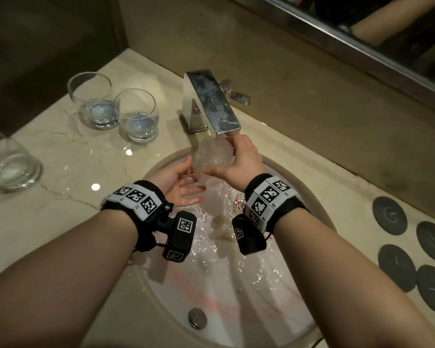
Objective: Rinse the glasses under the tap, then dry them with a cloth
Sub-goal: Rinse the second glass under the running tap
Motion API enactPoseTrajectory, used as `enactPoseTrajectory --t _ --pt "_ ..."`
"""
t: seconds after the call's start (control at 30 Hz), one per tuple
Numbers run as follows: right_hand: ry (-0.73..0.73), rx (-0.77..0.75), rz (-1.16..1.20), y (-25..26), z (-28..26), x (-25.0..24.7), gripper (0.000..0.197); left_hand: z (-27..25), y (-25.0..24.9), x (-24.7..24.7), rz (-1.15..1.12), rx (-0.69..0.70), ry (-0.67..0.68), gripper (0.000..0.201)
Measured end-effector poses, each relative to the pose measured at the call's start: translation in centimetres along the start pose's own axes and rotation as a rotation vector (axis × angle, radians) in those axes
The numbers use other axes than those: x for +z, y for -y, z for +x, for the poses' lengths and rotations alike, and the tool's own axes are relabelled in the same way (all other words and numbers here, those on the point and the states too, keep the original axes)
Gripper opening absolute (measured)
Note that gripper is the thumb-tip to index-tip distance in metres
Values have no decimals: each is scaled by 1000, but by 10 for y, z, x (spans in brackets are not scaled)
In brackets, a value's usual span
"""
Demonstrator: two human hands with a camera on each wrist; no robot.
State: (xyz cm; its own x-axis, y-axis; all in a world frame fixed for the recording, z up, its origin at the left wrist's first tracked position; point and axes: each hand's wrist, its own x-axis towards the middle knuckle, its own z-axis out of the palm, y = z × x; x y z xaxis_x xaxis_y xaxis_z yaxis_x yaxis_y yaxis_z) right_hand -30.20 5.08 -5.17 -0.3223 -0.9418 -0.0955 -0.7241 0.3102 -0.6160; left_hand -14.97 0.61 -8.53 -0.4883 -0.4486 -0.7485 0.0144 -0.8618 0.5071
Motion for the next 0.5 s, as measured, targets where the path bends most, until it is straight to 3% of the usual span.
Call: enactPoseTrajectory --t 0.17,0.3,0.4,0.5 --pt "32 71 224 -7 -6 2 73 -1 -4 3 -136 -31 50 35" --pt "59 154 320 -20 -15 7 77 -4 -11 15 -163 86 63 15" --pt "112 192 393 -25 -21 9 80 -5 -11 22 129 245 -8 17" --pt "162 238 443 -28 -22 12 87 -4 -5 24 643 467 -96 21"
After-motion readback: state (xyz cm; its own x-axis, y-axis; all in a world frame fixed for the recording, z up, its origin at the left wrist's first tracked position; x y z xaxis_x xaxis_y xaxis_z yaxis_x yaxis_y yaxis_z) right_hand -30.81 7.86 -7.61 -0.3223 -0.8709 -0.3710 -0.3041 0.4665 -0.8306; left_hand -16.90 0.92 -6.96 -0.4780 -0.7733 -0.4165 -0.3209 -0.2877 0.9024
